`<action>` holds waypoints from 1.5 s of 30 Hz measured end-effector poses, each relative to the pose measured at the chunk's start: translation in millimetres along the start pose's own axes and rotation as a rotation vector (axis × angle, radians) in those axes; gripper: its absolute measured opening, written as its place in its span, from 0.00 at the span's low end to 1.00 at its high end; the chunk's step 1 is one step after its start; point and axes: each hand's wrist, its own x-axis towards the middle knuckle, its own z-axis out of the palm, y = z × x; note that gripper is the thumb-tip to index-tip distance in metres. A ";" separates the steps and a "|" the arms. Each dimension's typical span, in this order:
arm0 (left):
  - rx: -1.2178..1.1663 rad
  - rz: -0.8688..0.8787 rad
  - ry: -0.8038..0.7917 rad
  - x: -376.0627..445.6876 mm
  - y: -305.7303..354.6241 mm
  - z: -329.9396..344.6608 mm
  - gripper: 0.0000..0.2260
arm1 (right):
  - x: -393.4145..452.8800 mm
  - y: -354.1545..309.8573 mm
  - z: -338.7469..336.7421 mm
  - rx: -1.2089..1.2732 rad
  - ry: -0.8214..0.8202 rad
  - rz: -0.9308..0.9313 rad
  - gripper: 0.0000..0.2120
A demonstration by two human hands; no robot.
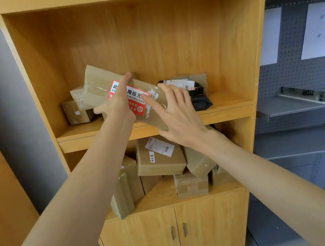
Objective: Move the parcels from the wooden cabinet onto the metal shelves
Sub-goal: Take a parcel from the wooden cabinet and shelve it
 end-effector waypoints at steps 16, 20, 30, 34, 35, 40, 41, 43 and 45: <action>-0.214 0.039 -0.312 1.9 -26.5 -29.8 0.54 | 12.8 22.8 -20.3 1.502 -0.436 1.398 0.38; -0.249 0.085 -0.452 -4.6 -33.4 -32.4 0.45 | 5.5 27.0 -21.5 1.773 -0.512 1.452 0.23; -0.195 0.027 -0.303 3.2 -38.3 -50.9 0.52 | 2.0 47.9 -11.8 1.701 -0.323 1.399 0.33; -0.182 0.000 -0.270 14.7 -38.1 -66.8 0.27 | -8.7 60.9 -7.1 1.677 -0.275 1.279 0.33; -0.149 -0.003 -0.290 14.9 -39.5 -68.9 0.25 | -10.5 62.6 -5.4 1.685 -0.277 1.256 0.34; -0.090 -0.054 -0.362 17.3 -46.4 -75.0 0.22 | -14.6 68.3 7.4 1.719 -0.278 1.175 0.42; -0.097 -0.052 -0.364 17.0 -47.8 -75.7 0.22 | -14.9 68.7 8.9 1.721 -0.275 1.171 0.45; -0.115 -0.040 -0.374 16.3 -50.3 -75.9 0.20 | -15.7 69.3 11.3 1.721 -0.267 1.160 0.48; -0.126 -0.020 -0.365 15.4 -52.0 -75.0 0.20 | -15.5 70.1 12.3 1.723 -0.253 1.141 0.45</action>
